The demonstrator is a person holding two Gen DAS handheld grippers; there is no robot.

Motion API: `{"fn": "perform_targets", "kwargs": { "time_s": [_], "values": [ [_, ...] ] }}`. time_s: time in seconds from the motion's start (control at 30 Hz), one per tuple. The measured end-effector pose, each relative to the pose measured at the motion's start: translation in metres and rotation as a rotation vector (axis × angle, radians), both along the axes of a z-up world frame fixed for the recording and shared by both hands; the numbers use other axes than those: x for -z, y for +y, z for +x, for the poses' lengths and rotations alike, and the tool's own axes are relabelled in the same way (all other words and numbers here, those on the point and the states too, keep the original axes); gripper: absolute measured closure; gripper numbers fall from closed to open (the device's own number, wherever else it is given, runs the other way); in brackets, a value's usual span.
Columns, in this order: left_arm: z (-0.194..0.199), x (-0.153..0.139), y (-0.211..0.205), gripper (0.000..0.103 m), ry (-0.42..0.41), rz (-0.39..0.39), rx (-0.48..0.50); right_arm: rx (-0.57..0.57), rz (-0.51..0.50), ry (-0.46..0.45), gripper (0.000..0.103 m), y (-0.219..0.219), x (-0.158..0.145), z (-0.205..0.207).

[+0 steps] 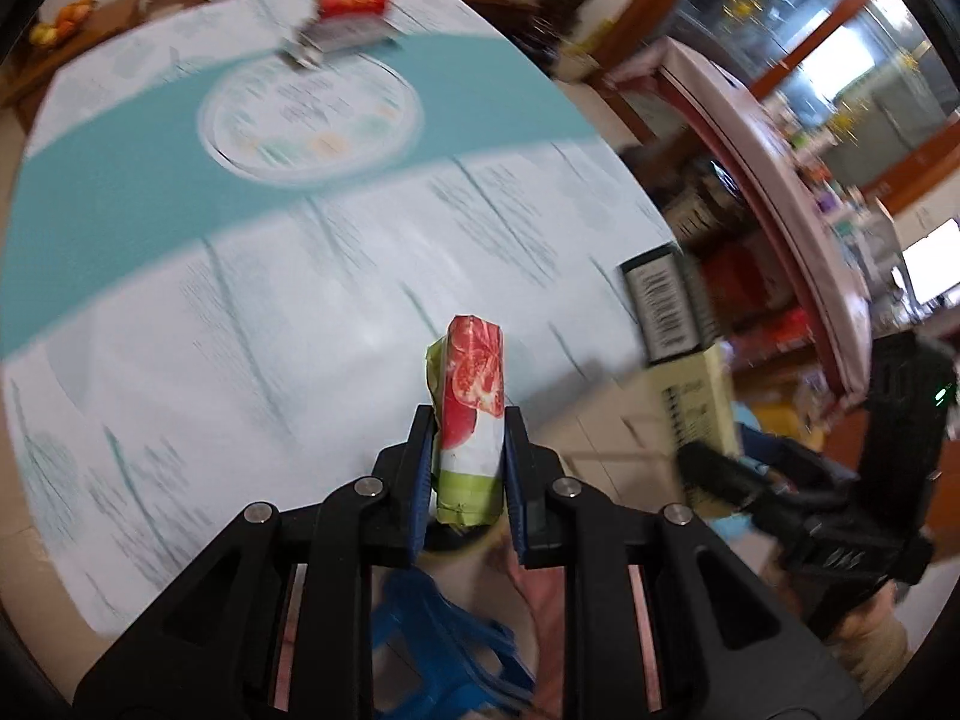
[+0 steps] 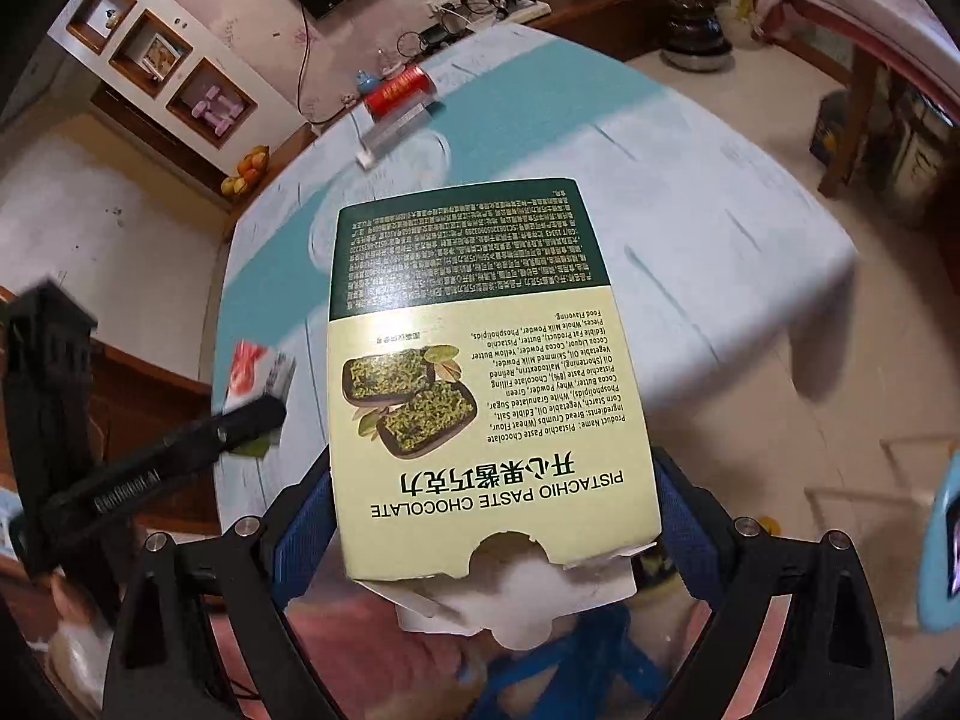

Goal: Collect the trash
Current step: 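Carry the snack packet and chocolate box with both tools over the bin, then open the left tool dropping the packet while the right tool drops the box into the bin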

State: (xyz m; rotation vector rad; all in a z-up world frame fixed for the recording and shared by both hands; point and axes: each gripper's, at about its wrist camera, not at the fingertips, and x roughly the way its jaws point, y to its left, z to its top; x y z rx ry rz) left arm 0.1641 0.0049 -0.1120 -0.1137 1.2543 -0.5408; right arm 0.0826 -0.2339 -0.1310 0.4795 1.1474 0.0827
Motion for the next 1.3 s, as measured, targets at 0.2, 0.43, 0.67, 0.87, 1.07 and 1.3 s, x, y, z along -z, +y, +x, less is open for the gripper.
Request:
{"fn": "perform_targets", "kwargs": {
  "time_s": [0.2,0.43,0.67,0.87,1.07,1.3],
  "values": [
    [-0.08,0.024,-0.045,0.085,-0.024,0.056,0.123,0.007,0.018,0.048,0.008,-0.017,0.037,-0.108],
    [-0.134,0.105,-0.087,0.085,0.044,0.193,0.197,0.122,0.164,0.184,0.008,-0.061,0.135,-0.164],
    [-0.126,0.206,-0.115,0.085,0.157,0.325,0.234,0.242,0.351,0.362,0.008,-0.089,0.264,-0.175],
    [-0.111,0.288,-0.124,0.085,0.209,0.439,0.262,0.317,0.511,0.536,0.008,-0.089,0.379,-0.158],
    [-0.094,0.35,-0.126,0.084,0.274,0.529,0.259,0.368,0.568,0.64,0.007,-0.084,0.447,-0.142],
    [-0.081,0.387,-0.139,0.081,0.282,0.555,0.298,0.4,0.6,0.698,0.006,-0.089,0.477,-0.133]
  ]
}}
